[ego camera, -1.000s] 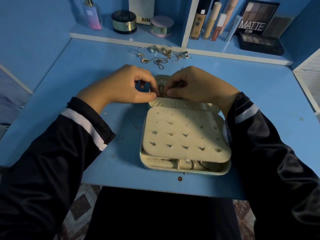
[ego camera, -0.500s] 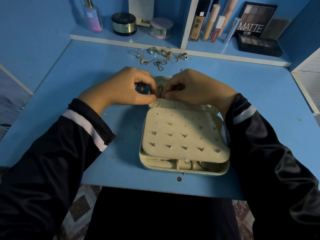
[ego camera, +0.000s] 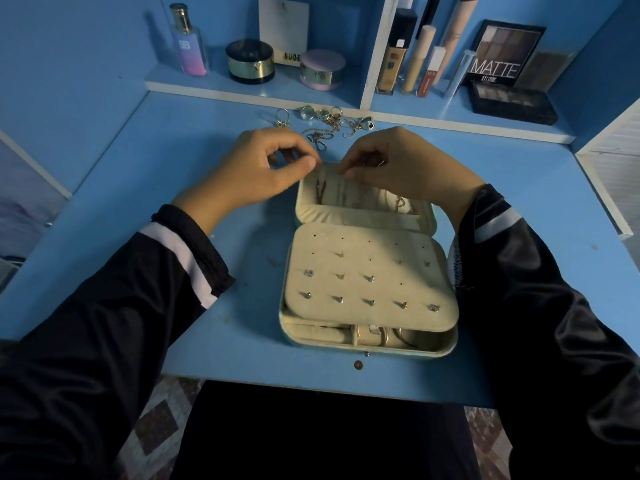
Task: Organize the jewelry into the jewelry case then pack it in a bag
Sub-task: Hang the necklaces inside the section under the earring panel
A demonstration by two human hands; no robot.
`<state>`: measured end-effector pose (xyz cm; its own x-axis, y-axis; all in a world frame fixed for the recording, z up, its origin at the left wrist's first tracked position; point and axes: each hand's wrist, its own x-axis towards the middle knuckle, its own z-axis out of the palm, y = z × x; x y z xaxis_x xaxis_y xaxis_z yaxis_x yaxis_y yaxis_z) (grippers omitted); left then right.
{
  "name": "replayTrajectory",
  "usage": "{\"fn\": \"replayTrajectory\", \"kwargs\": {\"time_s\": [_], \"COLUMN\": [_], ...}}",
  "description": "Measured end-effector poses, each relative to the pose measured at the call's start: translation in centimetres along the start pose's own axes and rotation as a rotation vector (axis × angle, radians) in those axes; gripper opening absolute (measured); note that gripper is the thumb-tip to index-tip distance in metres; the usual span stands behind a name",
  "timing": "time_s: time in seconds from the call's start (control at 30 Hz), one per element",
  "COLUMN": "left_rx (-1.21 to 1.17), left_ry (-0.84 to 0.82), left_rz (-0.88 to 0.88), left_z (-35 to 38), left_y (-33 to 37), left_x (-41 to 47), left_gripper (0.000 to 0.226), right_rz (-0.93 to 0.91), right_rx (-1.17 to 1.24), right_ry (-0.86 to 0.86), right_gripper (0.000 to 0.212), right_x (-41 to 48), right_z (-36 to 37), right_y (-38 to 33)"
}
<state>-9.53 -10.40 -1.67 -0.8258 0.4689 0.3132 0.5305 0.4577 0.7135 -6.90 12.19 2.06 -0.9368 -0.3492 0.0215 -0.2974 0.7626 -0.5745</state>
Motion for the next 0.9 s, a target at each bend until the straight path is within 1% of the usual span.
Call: {"fn": "replayTrajectory", "kwargs": {"time_s": [0.07,0.13,0.27,0.5,0.7,0.9], "left_rx": [0.042,0.097,0.226,0.357,0.383,0.362], "left_ry": [0.099,0.132,0.109,0.136,0.102,0.094], "left_rz": [0.001,-0.007,0.032,0.088,0.089,0.073], "left_z": [0.3,0.5,0.9,1.3,1.5,1.6], "left_y": [-0.9,-1.9,-3.4,-4.5,-4.9,-4.8], "left_x": [0.9,1.8,3.6,5.8,6.1,5.9], "left_gripper": [0.017,0.019,0.020,0.022,0.024,0.026], "right_rz": [-0.004,0.008,0.030,-0.024,-0.110,-0.107], "right_rx": [0.011,0.007,-0.012,-0.138,-0.178,-0.152], "right_ry": [0.060,0.104,0.131,0.133,0.181,0.203], "right_gripper": [0.011,0.013,0.016,0.020,0.019,0.011], "right_x": [0.8,1.9,4.3,7.4,8.0,7.7], "right_z": [-0.3,-0.3,0.2,1.0,1.5,1.4], "right_y": [0.6,1.2,2.1,2.9,3.3,3.7]}}
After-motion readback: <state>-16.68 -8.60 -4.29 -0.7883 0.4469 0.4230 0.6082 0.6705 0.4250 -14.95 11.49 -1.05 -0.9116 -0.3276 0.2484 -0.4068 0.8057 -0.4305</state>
